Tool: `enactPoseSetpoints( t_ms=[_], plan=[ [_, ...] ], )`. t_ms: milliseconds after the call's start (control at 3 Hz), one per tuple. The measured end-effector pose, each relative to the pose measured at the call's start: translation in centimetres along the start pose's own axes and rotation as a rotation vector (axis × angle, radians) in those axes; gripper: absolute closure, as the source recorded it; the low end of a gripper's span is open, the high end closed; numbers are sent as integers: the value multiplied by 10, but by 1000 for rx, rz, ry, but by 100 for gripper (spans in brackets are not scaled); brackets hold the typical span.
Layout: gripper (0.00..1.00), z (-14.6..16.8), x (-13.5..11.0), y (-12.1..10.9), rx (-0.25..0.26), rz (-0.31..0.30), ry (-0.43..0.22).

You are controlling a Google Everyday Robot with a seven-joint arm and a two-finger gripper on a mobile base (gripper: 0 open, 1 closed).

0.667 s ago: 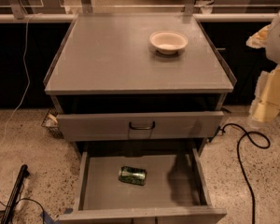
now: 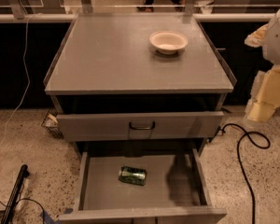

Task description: Pick green can from middle drawer and place on counter

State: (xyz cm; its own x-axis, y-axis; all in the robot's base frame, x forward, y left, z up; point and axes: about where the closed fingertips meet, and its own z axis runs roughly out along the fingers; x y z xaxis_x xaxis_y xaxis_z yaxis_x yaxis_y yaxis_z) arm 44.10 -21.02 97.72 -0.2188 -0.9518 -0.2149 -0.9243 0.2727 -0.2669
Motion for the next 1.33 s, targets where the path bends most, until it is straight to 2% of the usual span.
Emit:
enactPoseSetpoints(
  t_ms=[333,1000,1333],
  plan=[
    [0,25,-1,10,-21,18,-65],
    [0,105,-11,64,-128,41,-284],
    [0,171,-8,98,-202,80,-345]
  ],
)
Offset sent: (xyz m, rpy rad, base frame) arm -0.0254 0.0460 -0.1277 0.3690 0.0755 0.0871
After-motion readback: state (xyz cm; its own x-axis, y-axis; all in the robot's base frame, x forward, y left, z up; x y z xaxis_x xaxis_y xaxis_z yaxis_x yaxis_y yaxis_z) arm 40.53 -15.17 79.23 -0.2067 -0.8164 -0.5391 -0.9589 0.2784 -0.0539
